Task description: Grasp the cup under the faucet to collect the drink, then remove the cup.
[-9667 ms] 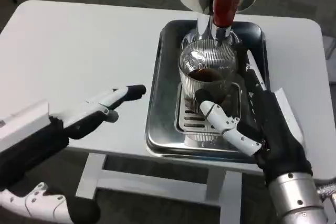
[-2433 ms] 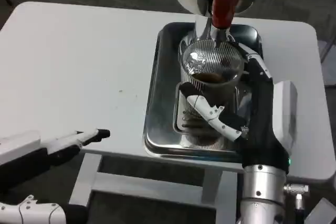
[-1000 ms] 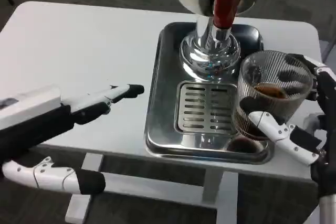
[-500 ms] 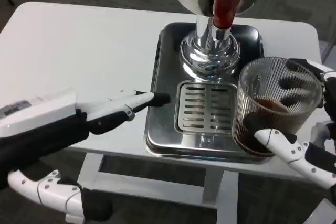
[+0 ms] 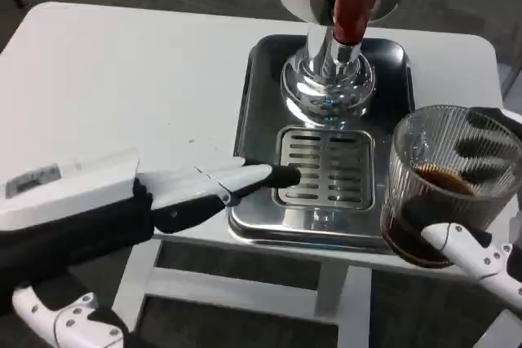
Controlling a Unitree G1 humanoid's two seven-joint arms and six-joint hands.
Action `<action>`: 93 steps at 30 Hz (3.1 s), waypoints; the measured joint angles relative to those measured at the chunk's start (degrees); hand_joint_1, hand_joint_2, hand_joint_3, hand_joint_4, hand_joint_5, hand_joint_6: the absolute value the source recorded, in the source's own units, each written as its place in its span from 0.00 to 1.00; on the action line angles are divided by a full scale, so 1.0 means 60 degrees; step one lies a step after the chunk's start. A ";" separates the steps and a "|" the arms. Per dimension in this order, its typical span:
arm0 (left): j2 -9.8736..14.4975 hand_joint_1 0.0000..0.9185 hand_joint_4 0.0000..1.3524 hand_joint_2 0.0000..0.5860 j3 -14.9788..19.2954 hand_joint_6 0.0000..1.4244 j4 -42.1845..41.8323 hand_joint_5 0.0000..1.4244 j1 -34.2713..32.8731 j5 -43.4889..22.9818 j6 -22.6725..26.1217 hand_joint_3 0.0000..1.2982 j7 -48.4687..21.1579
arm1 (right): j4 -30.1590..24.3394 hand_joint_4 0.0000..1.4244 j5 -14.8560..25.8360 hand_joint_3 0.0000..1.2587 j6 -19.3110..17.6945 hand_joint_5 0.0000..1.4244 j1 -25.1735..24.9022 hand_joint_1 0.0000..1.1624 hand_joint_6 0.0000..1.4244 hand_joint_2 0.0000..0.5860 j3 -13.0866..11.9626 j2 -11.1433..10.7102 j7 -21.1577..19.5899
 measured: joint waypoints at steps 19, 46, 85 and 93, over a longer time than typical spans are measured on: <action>0.0001 0.00 0.00 0.16 0.0428 0.13 -0.0347 0.00 0.0267 -0.0446 0.0109 0.00 -0.0633 | -0.0735 0.66 0.0338 0.63 -0.0270 0.84 0.0781 0.69 1.00 0.39 -0.0114 0.0059 0.0038; 0.0131 0.00 0.00 0.16 0.0642 0.13 -0.0535 0.00 0.0046 -0.0314 -0.0381 0.00 -0.0810 | -0.0798 0.66 0.0909 0.65 -0.0899 0.85 0.1415 0.68 1.00 0.39 -0.0359 0.0205 0.0071; 0.0161 0.00 0.00 0.16 0.3109 0.13 -0.0731 0.00 0.2196 -0.0227 -0.0117 0.00 -0.0811 | -0.0191 0.67 0.0282 0.65 -0.0853 0.85 -0.0109 0.68 1.00 0.41 0.0776 0.0144 0.0526; 0.0161 0.00 0.00 0.17 0.3385 0.13 -0.0732 0.00 0.2367 -0.0232 -0.0112 0.00 -0.0812 | -0.0038 0.67 0.0177 0.65 -0.0841 0.85 -0.0248 0.68 1.00 0.41 0.0890 0.0147 0.0525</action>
